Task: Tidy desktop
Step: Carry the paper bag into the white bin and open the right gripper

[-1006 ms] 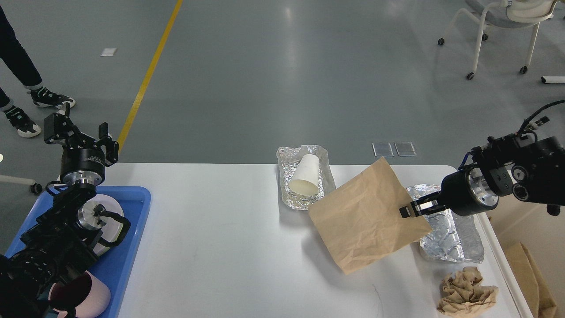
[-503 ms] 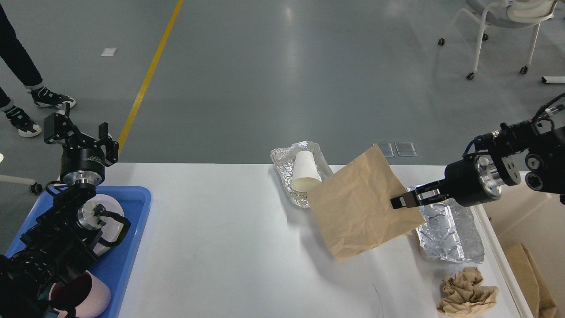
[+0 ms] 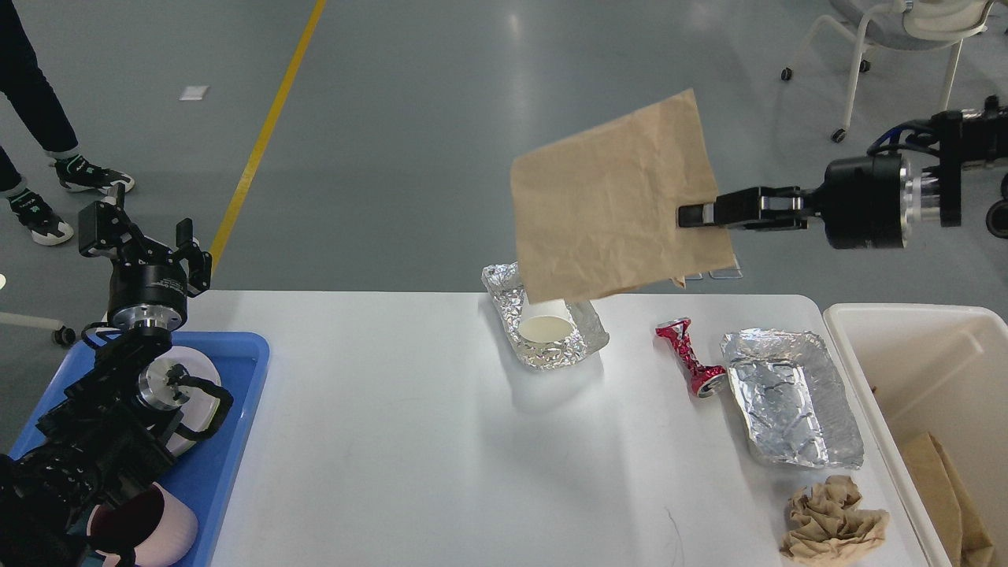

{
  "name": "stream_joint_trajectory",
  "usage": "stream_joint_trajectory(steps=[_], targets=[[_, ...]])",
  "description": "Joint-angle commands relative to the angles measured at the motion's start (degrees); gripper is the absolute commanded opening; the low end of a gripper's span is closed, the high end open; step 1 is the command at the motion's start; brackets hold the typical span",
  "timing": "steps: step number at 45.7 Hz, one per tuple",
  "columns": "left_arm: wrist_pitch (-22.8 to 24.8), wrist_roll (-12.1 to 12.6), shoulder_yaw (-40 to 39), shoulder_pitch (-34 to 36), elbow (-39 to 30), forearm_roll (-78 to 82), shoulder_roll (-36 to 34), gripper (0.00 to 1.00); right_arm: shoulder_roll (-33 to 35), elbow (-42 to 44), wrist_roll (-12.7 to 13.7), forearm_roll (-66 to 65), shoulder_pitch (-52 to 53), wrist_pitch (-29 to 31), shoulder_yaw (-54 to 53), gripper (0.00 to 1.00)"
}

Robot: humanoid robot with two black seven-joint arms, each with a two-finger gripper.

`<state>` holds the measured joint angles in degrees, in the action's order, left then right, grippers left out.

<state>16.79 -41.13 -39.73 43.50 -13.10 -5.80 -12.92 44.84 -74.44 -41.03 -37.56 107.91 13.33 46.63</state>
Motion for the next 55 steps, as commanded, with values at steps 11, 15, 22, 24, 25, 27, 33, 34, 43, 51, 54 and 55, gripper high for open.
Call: stream_joint_trajectory(steps=[11, 15, 22, 24, 25, 27, 33, 34, 43, 51, 54, 55], targets=[[0.0, 0.0, 0.0, 0.0, 0.0, 0.0, 0.0, 0.97, -0.5, 13.0, 3.3, 15.8, -3.1, -0.3, 0.7, 0.0], [0.0, 0.0, 0.0, 0.0, 0.0, 0.0, 0.0, 0.97, -0.7, 20.0, 8.0, 19.5, -9.2, -0.4, 0.6, 0.0], [0.0, 0.0, 0.0, 0.0, 0.0, 0.0, 0.0, 0.97, -2.2, 32.2, 16.3, 29.5, -19.4, -0.4, 0.7, 0.0], [0.0, 0.0, 0.0, 0.0, 0.0, 0.0, 0.0, 0.97, -2.7, 34.7, 19.1, 32.4, -22.3, -0.5, 0.7, 0.0], [0.0, 0.0, 0.0, 0.0, 0.0, 0.0, 0.0, 0.97, -2.7, 35.8, 20.4, 33.7, -23.6, -0.4, 0.7, 0.0], [0.0, 0.0, 0.0, 0.0, 0.0, 0.0, 0.0, 0.97, -2.9, 37.3, 23.3, 35.7, -26.1, -0.5, 0.7, 0.0], [0.0, 0.0, 0.0, 0.0, 0.0, 0.0, 0.0, 0.97, -2.3, 38.9, 29.2, 38.7, -31.3, -1.9, 0.7, 0.0], [0.0, 0.0, 0.0, 0.0, 0.0, 0.0, 0.0, 0.97, -2.2, 38.9, 29.9, 39.3, -32.0, -2.3, 0.7, 0.0], [0.0, 0.0, 0.0, 0.0, 0.0, 0.0, 0.0, 0.97, 0.5, 38.8, 34.6, 44.7, -40.2, -8.5, 0.6, 0.0], [0.0, 0.0, 0.0, 0.0, 0.0, 0.0, 0.0, 0.97, 2.4, 38.8, 34.6, 45.0, -45.2, -8.9, 0.7, 0.0], [0.0, 0.0, 0.0, 0.0, 0.0, 0.0, 0.0, 0.97, 2.5, 38.8, 34.7, 45.0, -48.0, -8.9, 0.6, 0.0], [0.0, 0.0, 0.0, 0.0, 0.0, 0.0, 0.0, 0.97, 2.5, 38.8, 34.6, 45.0, -48.6, -8.9, 0.5, 0.0]])
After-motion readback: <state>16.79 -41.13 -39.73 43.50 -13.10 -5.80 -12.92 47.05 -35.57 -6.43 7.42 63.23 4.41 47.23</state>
